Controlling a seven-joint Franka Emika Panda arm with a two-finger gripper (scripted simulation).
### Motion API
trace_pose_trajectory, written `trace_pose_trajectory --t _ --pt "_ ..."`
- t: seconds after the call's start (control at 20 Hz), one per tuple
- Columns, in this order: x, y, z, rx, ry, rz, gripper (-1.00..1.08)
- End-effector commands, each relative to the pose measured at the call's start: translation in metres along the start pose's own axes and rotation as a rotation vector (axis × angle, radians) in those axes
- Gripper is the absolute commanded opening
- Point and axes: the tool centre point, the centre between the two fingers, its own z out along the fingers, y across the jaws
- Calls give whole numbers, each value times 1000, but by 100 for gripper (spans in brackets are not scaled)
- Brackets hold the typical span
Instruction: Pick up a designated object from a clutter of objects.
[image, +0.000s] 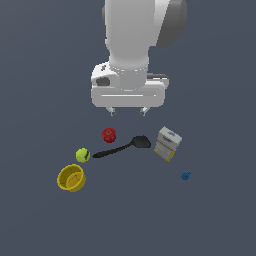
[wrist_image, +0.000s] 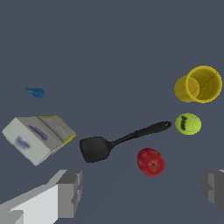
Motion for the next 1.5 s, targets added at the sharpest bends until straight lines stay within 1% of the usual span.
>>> trace_pose_trajectory --t 0.0,0.15,0.45,0.7,0.9,1.2,1.45 --pt "0 0 0 0 0 0 100" --pt "-1 -3 1 1 -4 -11 100" --pt "-5 -21 6 10 -25 -65 100" --pt "-5 -22 7 11 -26 -68 100" --pt "-4 -28 11 9 -25 -98 100" --pt "-1 -51 26 5 -21 -210 100" --pt "1 -84 47 2 -14 -366 100"
